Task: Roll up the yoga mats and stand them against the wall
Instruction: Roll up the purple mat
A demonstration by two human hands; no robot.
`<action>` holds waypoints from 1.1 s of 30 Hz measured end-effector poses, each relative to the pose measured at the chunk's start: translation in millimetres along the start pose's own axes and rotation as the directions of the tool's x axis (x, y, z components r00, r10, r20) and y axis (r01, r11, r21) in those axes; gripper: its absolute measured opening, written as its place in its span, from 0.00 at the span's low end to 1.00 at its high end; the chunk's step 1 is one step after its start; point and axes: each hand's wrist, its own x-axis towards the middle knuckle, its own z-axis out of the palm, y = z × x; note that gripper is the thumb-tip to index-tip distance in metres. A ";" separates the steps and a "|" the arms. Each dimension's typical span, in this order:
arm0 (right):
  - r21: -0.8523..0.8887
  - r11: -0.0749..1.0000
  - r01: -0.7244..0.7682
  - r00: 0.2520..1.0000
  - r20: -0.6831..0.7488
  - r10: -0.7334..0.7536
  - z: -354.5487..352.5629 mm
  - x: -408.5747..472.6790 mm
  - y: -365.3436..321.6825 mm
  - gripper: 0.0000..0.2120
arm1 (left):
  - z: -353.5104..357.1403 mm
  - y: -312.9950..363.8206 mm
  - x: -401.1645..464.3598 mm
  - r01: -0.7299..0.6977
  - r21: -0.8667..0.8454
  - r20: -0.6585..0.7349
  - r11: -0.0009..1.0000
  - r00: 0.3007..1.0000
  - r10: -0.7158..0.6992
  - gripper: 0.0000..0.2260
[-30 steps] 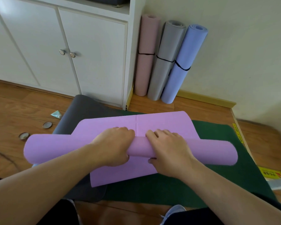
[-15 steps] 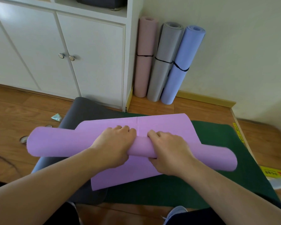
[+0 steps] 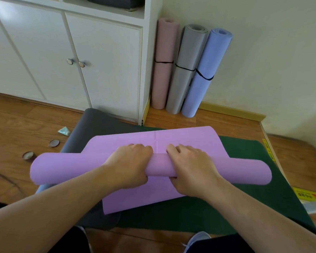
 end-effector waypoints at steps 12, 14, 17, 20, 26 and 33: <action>0.032 0.994 -0.100 0.989 0.110 0.096 -2.8 2.1 2.6 0.18 | 5.2 0.4 -2.8 -0.054 0.100 -0.109 0.993 0.992 0.065 0.17; 0.028 0.998 -0.064 0.996 0.066 0.062 -1.9 1.3 1.8 0.20 | 3.1 -1.4 -1.3 -0.032 0.052 -0.068 0.998 0.997 0.035 0.17; -0.086 0.996 -0.017 1.000 0.016 0.018 0.0 2.6 3.2 0.33 | -3.4 -9.0 1.2 0.030 -0.052 0.034 0.998 0.999 -0.029 0.18; -0.095 0.995 -0.007 0.999 0.038 0.011 -3.1 3.0 1.4 0.28 | -4.0 -10.6 1.2 0.042 -0.082 0.110 0.996 0.993 -0.033 0.20; -0.002 0.998 -0.059 0.985 0.160 0.058 -5.2 0.6 3.3 0.18 | 6.3 2.3 -5.9 -0.051 0.044 -0.035 0.998 0.998 0.053 0.18; -0.063 0.998 0.015 0.999 0.038 -0.013 -4.9 0.7 1.5 0.28 | -1.9 -5.9 -0.4 0.030 -0.066 0.079 0.997 0.997 -0.025 0.18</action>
